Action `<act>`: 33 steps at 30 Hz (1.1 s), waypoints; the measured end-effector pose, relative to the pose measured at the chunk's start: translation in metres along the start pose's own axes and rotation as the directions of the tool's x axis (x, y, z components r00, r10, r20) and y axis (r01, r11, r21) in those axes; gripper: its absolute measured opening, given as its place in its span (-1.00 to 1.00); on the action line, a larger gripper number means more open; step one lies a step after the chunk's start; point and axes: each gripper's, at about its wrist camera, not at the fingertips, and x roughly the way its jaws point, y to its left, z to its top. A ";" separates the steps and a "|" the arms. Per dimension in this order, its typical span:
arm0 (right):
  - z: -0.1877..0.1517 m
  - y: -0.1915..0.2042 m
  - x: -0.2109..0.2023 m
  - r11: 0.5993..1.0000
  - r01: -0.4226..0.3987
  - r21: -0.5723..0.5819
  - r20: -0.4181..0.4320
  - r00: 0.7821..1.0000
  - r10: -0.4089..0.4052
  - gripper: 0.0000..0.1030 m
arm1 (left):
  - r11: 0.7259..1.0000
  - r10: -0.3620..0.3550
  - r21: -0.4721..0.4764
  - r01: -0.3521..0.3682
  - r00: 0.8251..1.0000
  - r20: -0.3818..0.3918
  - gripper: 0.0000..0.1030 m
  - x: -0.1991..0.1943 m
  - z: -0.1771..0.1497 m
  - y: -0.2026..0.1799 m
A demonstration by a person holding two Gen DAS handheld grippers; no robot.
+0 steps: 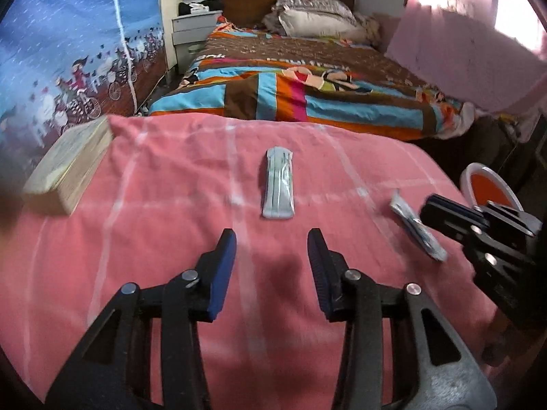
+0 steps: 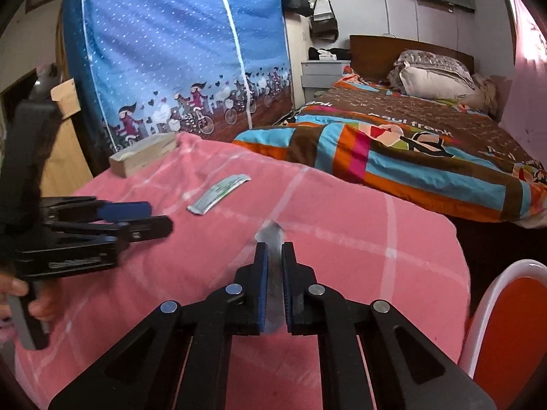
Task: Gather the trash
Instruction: 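Grasp the grey packet with the left tool while the right tool grasps the white sachet, then carry the grey packet and white sachet over the orange bucket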
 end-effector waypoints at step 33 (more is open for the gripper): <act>-0.009 -0.006 0.011 0.996 -0.069 0.049 -0.082 0.994 0.073 -0.43 | 1.000 -0.020 0.023 0.020 1.000 0.017 -0.53 -0.015 -0.016 -0.017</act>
